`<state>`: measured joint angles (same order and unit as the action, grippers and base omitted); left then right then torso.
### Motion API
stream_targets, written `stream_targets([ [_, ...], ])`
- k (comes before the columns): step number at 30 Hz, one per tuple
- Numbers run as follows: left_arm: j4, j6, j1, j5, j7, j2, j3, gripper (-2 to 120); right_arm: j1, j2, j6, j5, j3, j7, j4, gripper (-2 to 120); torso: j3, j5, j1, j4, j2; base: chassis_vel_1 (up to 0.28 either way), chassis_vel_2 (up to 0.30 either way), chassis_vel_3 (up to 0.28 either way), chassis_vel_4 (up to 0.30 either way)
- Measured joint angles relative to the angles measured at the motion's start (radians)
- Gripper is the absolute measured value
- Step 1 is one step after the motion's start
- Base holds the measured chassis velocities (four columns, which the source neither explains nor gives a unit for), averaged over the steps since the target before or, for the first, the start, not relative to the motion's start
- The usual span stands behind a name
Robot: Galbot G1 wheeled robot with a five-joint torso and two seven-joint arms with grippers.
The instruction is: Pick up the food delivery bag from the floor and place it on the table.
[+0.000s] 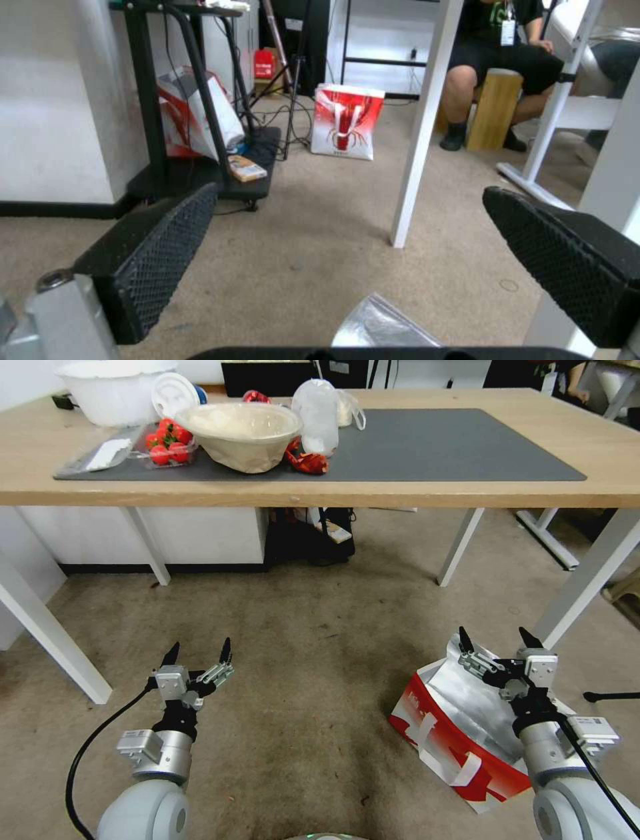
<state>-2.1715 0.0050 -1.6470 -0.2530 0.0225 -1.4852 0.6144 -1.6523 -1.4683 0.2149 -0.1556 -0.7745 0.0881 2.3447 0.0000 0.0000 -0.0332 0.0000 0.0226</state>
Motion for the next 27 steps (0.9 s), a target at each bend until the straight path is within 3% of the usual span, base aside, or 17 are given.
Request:
stream_targets([
  [8,0.012,-0.016,0.003,0.001,0.0,0.001,0.003,100,0.002,0.021,0.023,0.016,-0.005,0.029,-0.002,100,0.0,-0.0001,0.0,0.0,0.003,0.0,0.0,0.0,0.0],
  [12,0.017,-0.024,0.003,0.001,-0.001,0.007,0.008,100,0.017,0.08,0.091,0.041,-0.018,0.07,-0.006,100,0.0,-0.0001,0.0,0.0,0.005,0.0,0.0,0.0,0.0],
  [14,0.021,-0.027,0.004,-0.002,-0.003,0.009,0.01,100,0.037,0.16,0.194,0.053,-0.041,0.113,-0.015,100,0.0,0.0,-0.001,0.0,0.006,0.0,0.0,0.0,0.0],
  [15,0.021,-0.027,0.004,-0.002,-0.003,0.009,0.01,100,0.037,0.16,0.194,0.053,-0.041,0.113,-0.015,100,0.0,0.0,-0.001,0.0,0.006,0.0,0.0,0.0,0.0],
  [17,0.026,-0.028,0.007,-0.003,-0.004,0.008,0.009,100,0.062,0.236,0.266,0.069,-0.062,0.152,-0.046,100,0.0,0.0001,-0.001,-0.0001,0.007,0.0,0.0,0.0,0.0],
  [25,0.028,-0.03,0.008,-0.002,-0.004,-0.002,0.006,100,0.132,0.401,0.354,0.093,-0.085,0.28,-0.201,100,0.0,0.0002,-0.001,0.0,0.008,0.0,0.0,0.0,0.0],
  [27,0.029,-0.03,0.007,-0.002,-0.005,-0.004,0.008,100,0.152,0.481,0.349,0.065,-0.069,0.329,-0.277,100,0.0,0.0003,-0.001,-0.0002,0.009,0.0,0.0,0.0,0.0],
])
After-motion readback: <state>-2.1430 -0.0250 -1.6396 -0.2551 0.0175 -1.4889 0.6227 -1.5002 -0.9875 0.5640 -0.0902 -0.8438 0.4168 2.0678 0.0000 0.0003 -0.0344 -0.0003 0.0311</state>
